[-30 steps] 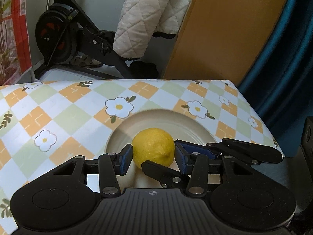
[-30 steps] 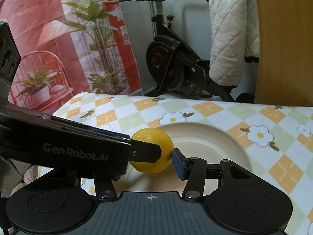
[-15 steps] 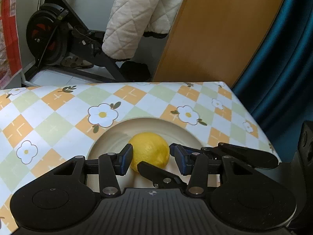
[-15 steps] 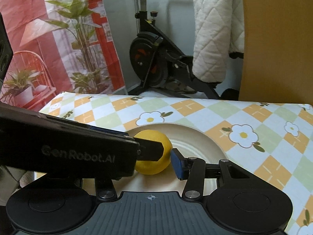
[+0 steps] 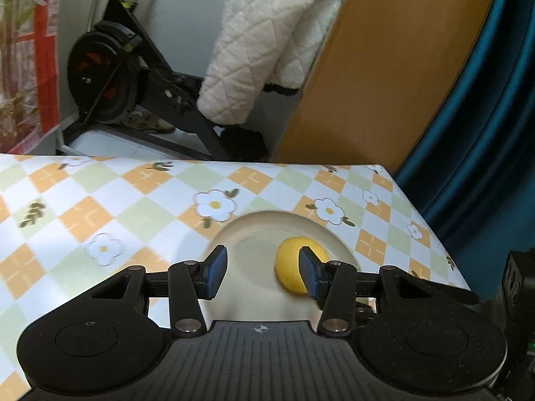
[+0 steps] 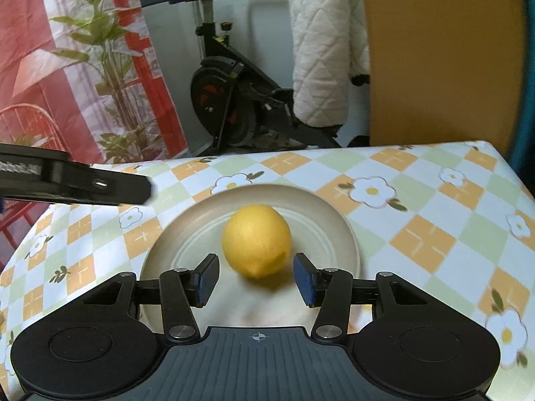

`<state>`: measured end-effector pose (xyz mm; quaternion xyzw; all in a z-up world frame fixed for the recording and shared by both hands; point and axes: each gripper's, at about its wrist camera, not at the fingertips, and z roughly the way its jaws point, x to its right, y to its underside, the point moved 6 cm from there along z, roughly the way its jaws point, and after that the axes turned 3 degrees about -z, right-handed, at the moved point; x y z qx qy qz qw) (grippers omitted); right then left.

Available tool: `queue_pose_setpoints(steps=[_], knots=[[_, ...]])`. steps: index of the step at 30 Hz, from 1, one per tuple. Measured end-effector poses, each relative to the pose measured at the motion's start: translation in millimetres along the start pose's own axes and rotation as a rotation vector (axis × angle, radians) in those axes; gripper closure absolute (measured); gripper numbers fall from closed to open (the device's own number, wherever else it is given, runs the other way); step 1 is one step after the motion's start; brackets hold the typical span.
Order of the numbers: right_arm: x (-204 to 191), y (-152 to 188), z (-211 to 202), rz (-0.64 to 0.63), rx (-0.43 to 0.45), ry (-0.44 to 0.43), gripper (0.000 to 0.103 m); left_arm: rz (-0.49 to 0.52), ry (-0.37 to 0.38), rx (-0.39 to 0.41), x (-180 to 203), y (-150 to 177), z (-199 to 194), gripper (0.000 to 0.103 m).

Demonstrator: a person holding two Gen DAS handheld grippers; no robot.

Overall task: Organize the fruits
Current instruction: 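Lower the lemon onto the beige plate and open the left gripper, then move the left gripper back to a second yellow lemon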

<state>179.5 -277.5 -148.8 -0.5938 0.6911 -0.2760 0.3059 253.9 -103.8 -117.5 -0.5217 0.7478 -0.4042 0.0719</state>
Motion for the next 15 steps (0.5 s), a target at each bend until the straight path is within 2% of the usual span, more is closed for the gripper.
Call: queue_pose_setpoints(steps=[6,15], knots=[[-12.3,15.3,-20.6,0.007,0.012,-0.025,0.057,-0.009,-0.027,0.011,-20.7,13.3,-33.9,0.053],[-57.4,24.5,-39.5,-0.063,0.001,-0.103,0.057,-0.058,-0.057,0.001,-48.3,47.6,-66.9,0.053]])
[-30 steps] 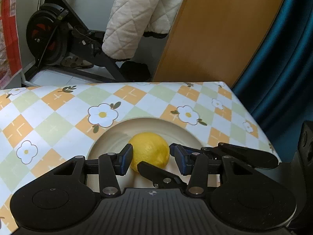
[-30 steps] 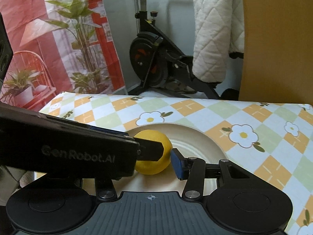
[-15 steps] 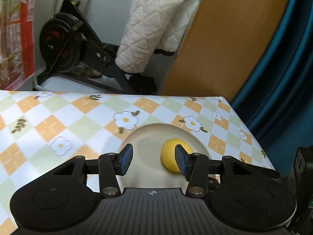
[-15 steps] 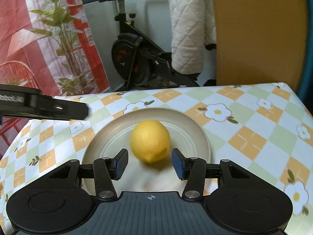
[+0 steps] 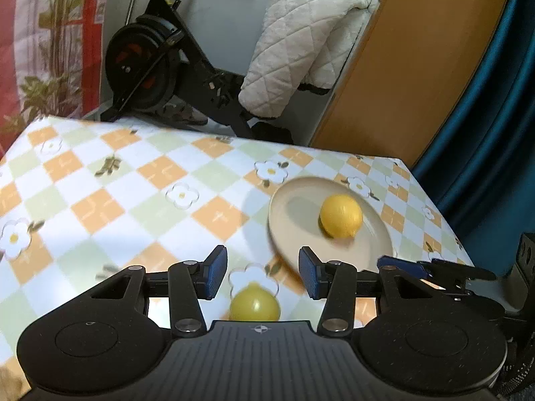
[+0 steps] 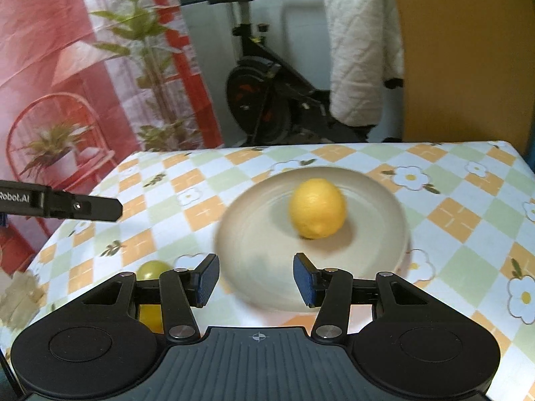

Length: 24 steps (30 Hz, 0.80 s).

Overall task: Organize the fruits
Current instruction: 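Move the left gripper back to a second yellow lemon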

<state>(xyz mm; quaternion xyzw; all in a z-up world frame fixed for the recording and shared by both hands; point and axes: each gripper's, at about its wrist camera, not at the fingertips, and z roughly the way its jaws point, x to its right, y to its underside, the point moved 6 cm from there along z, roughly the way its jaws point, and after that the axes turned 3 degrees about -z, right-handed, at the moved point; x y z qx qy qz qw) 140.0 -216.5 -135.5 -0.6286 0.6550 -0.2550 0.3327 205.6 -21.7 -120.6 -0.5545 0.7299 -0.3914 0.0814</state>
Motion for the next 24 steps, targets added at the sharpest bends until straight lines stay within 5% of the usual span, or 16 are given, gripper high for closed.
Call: queue_pose_setpoints(steps=[10,24], knots=[[-56.6,22.2,-1.3,-0.141,-0.075,-0.094,0.056,-0.059,0.029,-0.043,-3.3,34.7,-7.7,0.053],[-80.2,33.1,7.2,-0.178,-0.135,-0.186,0.041,-0.153,0.046,-0.052,-13.2,53.5,-11.2,0.052]])
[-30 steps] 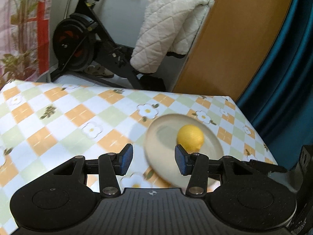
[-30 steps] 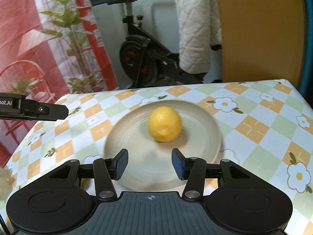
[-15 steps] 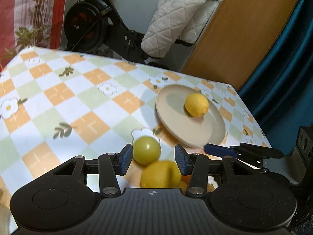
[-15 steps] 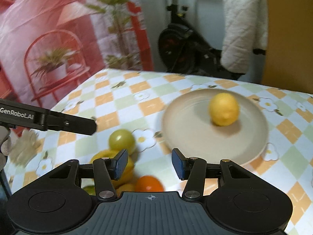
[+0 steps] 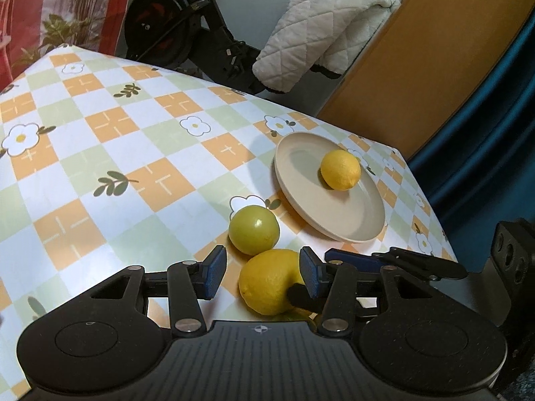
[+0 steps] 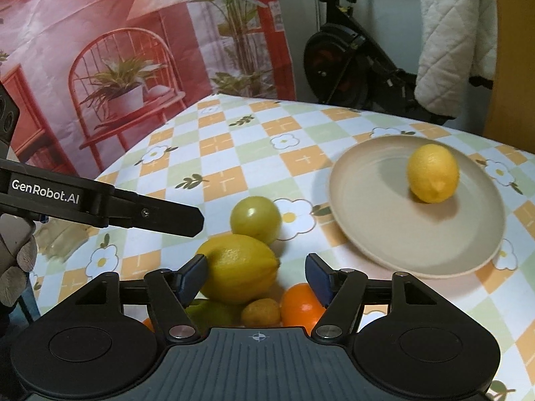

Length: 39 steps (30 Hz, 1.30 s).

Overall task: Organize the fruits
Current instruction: 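Move the left gripper back to a second yellow lemon, then close the left gripper on the second lemon and lift it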

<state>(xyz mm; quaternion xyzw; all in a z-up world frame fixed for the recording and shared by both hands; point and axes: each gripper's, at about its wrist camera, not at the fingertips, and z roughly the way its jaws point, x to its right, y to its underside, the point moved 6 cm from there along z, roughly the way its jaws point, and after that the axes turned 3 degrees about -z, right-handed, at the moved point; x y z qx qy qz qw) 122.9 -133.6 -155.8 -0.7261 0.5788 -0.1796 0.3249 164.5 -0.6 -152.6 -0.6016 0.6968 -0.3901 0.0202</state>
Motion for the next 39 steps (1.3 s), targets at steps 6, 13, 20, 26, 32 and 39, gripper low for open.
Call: queue_pose_setpoints(steps=[6,13,20,26,32,39], knots=[[-5.3,1.3,8.8,-0.005,-0.027,-0.028,0.04,-0.02,0.019,-0.021,-0.2,6.6,3.8,0.049],[-9.2,2.5,17.0,0.008,-0.045,-0.054,0.04,-0.04,0.035,-0.053,2.3,12.2,15.0,0.041],[-8.3,2.8,19.3,0.022,-0.045,-0.049,0.041,-0.067,0.026,-0.078,1.6,15.9,26.1,0.041],[-9.5,2.4,22.2,0.018,-0.046,-0.035,0.042,-0.095,0.019,-0.089,-0.7,19.5,34.4,0.045],[-9.1,3.2,18.8,0.02,-0.033,-0.027,0.043,-0.08,0.026,-0.077,4.0,18.9,32.8,0.048],[-4.7,-2.3,2.6,0.025,0.02,-0.01,0.043,-0.039,0.038,-0.053,19.6,9.7,27.1,0.048]])
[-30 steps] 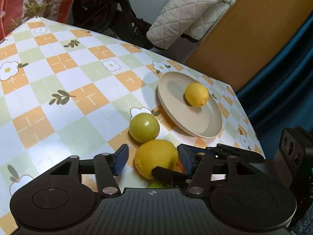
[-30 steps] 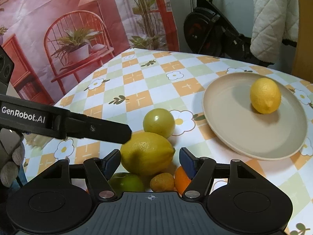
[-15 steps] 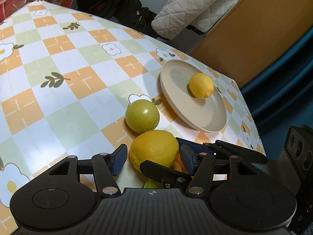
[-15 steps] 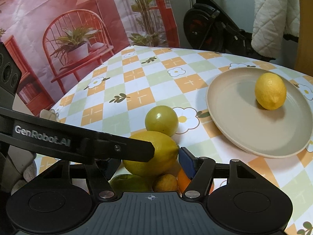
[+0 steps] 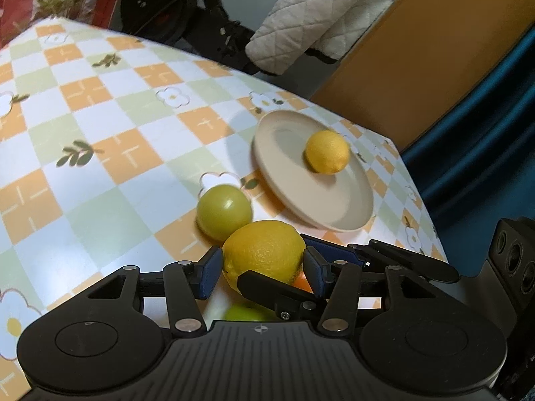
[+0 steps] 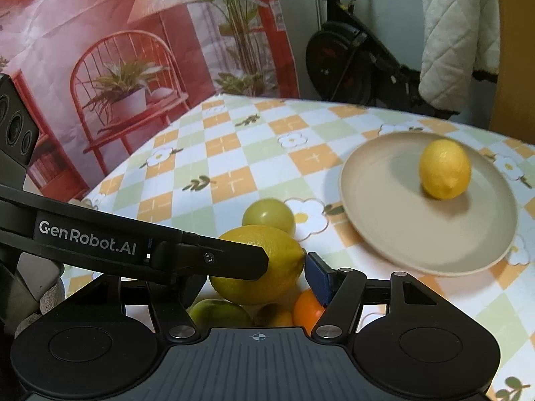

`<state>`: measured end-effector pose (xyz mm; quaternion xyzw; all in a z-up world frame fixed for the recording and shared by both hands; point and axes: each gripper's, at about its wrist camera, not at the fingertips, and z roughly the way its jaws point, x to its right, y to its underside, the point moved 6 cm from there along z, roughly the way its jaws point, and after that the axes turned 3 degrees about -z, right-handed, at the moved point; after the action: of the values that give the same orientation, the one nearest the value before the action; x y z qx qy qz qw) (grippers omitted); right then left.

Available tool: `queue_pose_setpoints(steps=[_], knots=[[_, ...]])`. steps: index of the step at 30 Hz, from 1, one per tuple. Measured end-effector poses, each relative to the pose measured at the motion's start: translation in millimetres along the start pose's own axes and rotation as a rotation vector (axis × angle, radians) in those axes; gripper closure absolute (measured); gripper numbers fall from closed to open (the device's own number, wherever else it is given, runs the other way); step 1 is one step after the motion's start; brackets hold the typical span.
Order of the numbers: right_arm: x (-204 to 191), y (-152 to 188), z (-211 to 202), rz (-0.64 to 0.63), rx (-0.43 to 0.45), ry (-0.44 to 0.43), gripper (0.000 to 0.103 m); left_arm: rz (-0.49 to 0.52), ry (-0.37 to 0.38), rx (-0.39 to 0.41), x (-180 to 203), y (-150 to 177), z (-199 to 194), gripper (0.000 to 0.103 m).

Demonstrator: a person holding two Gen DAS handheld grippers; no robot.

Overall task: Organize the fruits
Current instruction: 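Close the left gripper on the second lemon and lift it, then set the second lemon on the plate beside the first, open left gripper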

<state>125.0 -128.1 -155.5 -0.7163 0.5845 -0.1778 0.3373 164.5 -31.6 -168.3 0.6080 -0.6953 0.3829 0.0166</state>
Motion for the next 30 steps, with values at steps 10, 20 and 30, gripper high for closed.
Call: queue_pose_setpoints(steps=[10,20,30], knots=[[21.3,-18.9,-21.1,0.021,0.08,0.048,0.043,0.074,0.029,0.019,31.4,-22.5,4.3,0.048],[64.7,-36.7,-18.2,0.058,0.112,0.108,0.043,0.109,0.066,0.004,55.7,-52.3,41.1,0.048],[102.3,-49.4,8.0,0.115,0.098,0.129,0.043,0.127,0.042,-0.021,57.6,-75.2,78.7,0.048]])
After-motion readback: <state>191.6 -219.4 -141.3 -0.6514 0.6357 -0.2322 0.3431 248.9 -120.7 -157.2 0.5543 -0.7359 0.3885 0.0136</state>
